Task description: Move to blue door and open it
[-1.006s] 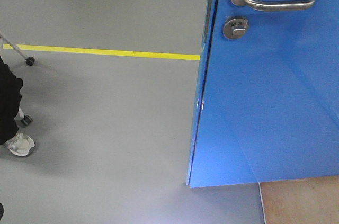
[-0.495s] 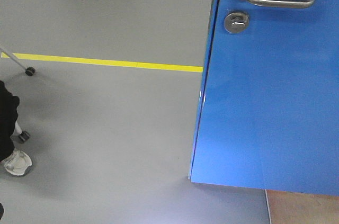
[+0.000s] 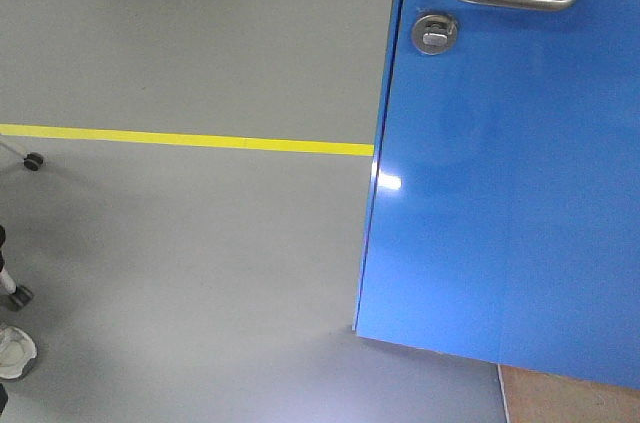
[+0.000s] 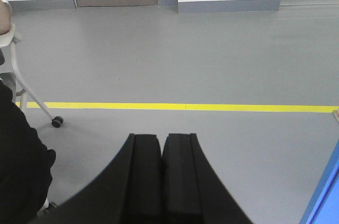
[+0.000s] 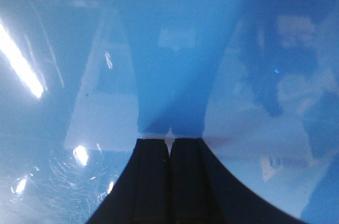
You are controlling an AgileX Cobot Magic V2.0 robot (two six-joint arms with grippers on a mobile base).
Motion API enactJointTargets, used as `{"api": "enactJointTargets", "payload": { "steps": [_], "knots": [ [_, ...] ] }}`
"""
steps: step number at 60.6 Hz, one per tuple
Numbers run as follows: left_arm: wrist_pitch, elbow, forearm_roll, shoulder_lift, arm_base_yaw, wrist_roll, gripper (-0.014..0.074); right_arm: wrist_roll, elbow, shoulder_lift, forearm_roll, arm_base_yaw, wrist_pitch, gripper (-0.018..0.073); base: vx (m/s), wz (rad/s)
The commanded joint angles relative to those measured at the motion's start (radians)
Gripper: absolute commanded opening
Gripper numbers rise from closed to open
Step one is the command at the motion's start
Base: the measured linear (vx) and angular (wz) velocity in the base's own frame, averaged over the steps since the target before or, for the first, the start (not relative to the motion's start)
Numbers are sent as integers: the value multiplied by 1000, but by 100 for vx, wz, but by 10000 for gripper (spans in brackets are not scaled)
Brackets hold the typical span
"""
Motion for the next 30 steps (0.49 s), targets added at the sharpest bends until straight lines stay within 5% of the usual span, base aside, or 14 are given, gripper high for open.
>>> {"api": "enactJointTargets", "payload": {
  "steps": [1,30],
  "knots": [
    [-81,-33,2,-10,0,-4,71,-10,-32,-34,30,-2,-17,-4,11,-6],
    [-81,-33,2,-10,0,-4,71,-10,-32,-34,33,-2,-17,-4,4,-3]
  ]
}}
